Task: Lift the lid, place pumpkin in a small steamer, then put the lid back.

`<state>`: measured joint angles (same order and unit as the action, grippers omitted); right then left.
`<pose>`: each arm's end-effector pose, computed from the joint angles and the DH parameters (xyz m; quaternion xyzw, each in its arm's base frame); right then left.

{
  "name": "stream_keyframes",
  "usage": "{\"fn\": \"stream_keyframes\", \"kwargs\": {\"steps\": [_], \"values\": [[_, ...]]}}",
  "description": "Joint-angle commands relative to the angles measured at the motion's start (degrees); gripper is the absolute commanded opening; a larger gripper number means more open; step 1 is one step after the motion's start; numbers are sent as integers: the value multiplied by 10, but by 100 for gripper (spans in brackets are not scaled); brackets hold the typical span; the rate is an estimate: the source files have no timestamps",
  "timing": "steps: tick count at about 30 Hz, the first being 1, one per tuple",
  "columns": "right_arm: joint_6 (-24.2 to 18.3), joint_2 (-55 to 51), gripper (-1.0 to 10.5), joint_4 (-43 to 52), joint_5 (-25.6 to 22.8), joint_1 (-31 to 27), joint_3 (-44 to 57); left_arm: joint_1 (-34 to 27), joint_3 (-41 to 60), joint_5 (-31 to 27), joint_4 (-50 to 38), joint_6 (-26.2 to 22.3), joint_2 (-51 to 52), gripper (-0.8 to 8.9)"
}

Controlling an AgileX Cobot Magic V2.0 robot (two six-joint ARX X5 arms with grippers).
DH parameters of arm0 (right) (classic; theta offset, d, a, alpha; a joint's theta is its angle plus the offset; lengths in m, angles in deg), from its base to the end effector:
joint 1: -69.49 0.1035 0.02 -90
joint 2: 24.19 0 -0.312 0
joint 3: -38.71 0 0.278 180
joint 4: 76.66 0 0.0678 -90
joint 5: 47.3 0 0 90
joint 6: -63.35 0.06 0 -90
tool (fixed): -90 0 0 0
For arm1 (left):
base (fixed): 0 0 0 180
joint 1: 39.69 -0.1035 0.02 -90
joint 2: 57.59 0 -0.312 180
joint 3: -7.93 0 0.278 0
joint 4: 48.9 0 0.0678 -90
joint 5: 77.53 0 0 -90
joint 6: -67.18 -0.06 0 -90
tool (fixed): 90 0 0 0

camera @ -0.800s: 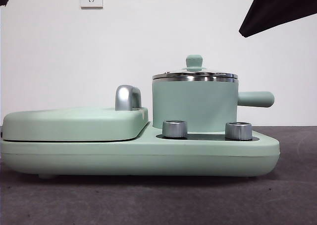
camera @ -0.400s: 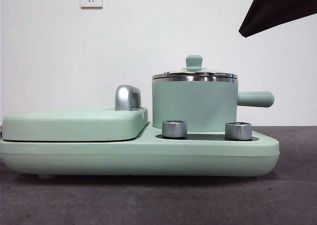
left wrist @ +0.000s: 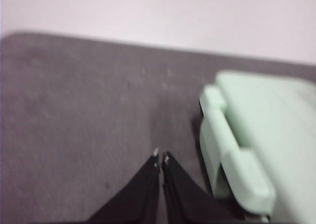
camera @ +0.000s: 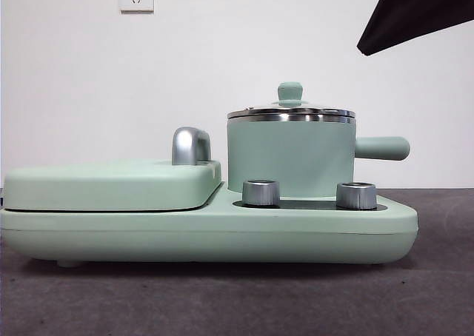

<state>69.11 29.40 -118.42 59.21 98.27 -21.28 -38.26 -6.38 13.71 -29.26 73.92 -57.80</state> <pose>0.1787 0.1176 0.3131 0.0118 0.3200 0.3512 0.8798 0.1048 -0.0039 0.1600 -0.0586 0.0496 -0.0204 0.9968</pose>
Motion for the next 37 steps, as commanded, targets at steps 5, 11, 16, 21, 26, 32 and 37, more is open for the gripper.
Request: {"fn": "stream_keyframes", "kwargs": {"steps": [5,11,16,21,26,32,37], "values": [[-4,2,19,6,0,3,-5,-13,11,-2,-11,-22,0,11],[-4,2,19,6,0,3,-5,-13,11,-2,-10,-22,0,11],[-4,2,19,6,0,3,-5,-13,11,-2,-10,-22,0,11],[-30,2,19,5,-1,3,-5,-13,11,-2,-10,-22,0,11],[-93,-24,19,26,-71,-17,9,-13,11,-2,-10,-22,0,10],[-98,-174,18,163,-125,-100,149,-13,11,-2,-10,-22,0,11],[-96,-324,19,240,-174,-176,292,-13,11,-2,-10,-22,0,11]]}}
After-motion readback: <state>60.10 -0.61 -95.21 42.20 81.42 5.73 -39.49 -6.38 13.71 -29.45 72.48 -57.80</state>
